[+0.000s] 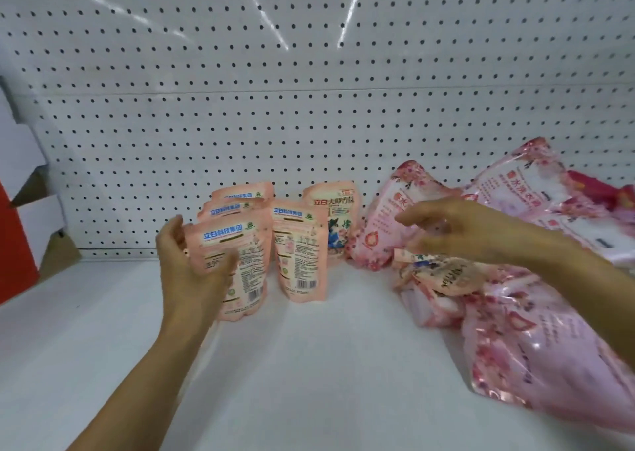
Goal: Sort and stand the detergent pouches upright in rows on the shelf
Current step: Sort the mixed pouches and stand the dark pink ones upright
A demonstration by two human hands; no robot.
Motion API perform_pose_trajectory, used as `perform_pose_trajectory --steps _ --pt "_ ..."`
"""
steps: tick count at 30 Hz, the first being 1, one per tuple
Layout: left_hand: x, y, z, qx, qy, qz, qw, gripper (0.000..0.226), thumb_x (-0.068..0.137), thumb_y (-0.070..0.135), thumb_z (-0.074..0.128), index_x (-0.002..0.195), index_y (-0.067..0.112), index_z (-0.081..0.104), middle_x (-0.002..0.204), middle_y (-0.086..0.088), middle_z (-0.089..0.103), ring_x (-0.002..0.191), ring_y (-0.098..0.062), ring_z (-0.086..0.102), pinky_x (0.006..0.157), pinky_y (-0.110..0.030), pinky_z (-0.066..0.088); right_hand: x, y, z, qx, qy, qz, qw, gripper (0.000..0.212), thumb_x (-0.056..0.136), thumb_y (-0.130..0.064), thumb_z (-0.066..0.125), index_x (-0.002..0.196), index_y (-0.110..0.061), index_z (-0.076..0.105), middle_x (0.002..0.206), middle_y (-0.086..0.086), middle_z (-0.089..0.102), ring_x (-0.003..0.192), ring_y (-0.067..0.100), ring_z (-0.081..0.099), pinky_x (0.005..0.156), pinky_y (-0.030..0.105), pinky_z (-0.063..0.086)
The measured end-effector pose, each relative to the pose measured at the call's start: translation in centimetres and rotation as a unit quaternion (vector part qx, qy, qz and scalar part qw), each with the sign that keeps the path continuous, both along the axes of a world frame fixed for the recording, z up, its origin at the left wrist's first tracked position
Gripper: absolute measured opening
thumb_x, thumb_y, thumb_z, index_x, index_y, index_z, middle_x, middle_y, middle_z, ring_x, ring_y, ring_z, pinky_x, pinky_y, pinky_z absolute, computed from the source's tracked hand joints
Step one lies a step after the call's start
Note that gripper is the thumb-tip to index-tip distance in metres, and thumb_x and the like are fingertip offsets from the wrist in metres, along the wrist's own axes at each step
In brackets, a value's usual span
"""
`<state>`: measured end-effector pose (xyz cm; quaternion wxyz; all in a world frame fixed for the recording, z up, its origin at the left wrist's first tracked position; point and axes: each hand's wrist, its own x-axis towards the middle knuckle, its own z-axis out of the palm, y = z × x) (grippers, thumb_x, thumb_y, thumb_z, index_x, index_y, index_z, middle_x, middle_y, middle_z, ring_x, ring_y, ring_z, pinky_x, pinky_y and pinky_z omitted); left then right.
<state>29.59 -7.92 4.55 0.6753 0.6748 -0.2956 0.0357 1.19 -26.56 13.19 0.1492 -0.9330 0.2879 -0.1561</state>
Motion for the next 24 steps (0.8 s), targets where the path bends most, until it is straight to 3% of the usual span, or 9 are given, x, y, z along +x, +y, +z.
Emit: perform_pose_trajectory --steps 2,4,6,9,11,15,18,21,24 --pt "-0.9 0.1 0.5 0.015 -0.113 0.065 0.991 0.088 0.077 0.004 0.079 0.148 0.016 0.028 0.146 -0.004 0.034 0.136 -0.017 0.035 0.106 -0.022 0.034 -3.2 -0.8 0.3 0.039 0.108 -0.02 0.993 0.063 0.085 -0.029 0.071 0.139 -0.043 0.043 0.14 -0.023 0.036 0.126 -0.002 0.033 0.106 0.027 0.029" --pt "-2.4 -0.1 0.9 -0.006 -0.228 0.083 0.97 0.082 0.078 0.005 0.077 0.146 0.009 0.031 0.147 -0.011 0.032 0.139 -0.021 0.027 0.109 -0.011 0.021 -5.1 -1.3 0.0 0.087 0.209 -0.033 0.974 0.077 0.081 -0.018 0.07 0.142 -0.048 0.034 0.143 -0.025 0.026 0.135 0.005 0.028 0.11 0.036 0.029" --pt "-4.4 -0.7 1.5 -0.023 -0.312 0.044 0.949 0.068 0.081 0.011 0.072 0.141 0.007 0.039 0.143 -0.01 0.038 0.135 -0.023 0.032 0.111 -0.011 0.021 -5.7 -1.4 -0.7 0.055 0.256 -0.025 0.965 0.076 0.08 -0.014 0.063 0.144 -0.045 0.036 0.148 -0.016 0.034 0.138 0.014 0.034 0.11 0.037 0.037" --pt "-7.2 -2.1 2.0 -0.008 -0.39 -0.029 0.92 0.054 0.08 0.015 0.068 0.132 0.009 0.052 0.135 -0.003 0.05 0.131 -0.021 0.042 0.114 -0.026 0.027 -5.3 -2.0 -2.2 -0.033 0.16 -0.029 0.986 0.052 0.085 -0.004 0.06 0.127 -0.034 0.061 0.123 -0.01 0.062 0.105 0.011 0.06 0.088 0.027 0.05" --pt "-9.0 -2.8 2.2 0.023 -0.413 -0.083 0.907 0.048 0.085 0.02 0.067 0.131 0.016 0.054 0.132 0.002 0.055 0.128 -0.015 0.046 0.111 -0.024 0.03 -4.8 -2.5 -2.5 -0.083 0.071 -0.053 0.993 0.031 0.092 -0.008 0.059 0.112 -0.027 0.072 0.107 -0.006 0.072 0.091 0.013 0.066 0.083 0.033 0.054" --pt "-12.1 -4.2 2.0 0.135 -0.301 -0.242 0.912 0.064 0.089 0.032 0.069 0.145 0.032 0.038 0.137 0.022 0.045 0.123 0.012 0.036 0.094 0.006 0.021 -3.0 -2.1 -1.1 -0.127 -0.042 -0.048 0.99 0.02 0.096 -0.023 0.057 0.093 -0.012 0.073 0.077 0.003 0.07 0.067 0.018 0.061 0.07 0.036 0.054" --pt "-13.2 -5.9 1.8 0.119 -0.133 -0.332 0.926 0.07 0.082 0.038 0.076 0.141 0.037 0.039 0.136 0.025 0.052 0.126 0.005 0.048 0.101 -0.014 0.038 -1.2 -0.4 0.2 -0.099 -0.108 0.012 0.989 0.023 0.094 -0.023 0.06 0.078 -0.01 0.069 0.065 0.004 0.063 0.056 0.02 0.055 0.057 0.034 0.048" --pt "-13.4 -7.1 1.9 0.03 -0.016 -0.312 0.949 0.033 0.082 0.022 0.078 0.112 0.026 0.064 0.104 0.012 0.074 0.096 -0.005 0.07 0.081 -0.031 0.057 -0.1 0.8 0.8 -0.006 -0.154 0.068 0.986 0.028 0.093 -0.018 0.062 0.07 -0.003 0.064 0.051 -0.004 0.052 0.044 0.007 0.046 0.045 0.023 0.039" --pt "-12.8 -6.4 2.3 0.01 0.01 -0.254 0.967 0.01 0.084 0.018 0.076 0.09 0.013 0.069 0.084 0.007 0.078 0.079 -0.015 0.075 0.068 -0.04 0.062 0.2 0.5 0.7 0.111 -0.182 0.099 0.972 0.029 0.095 -0.022 0.059 0.083 0.003 0.069 0.065 0.004 0.069 0.056 0.015 0.067 0.051 0.023 0.053"
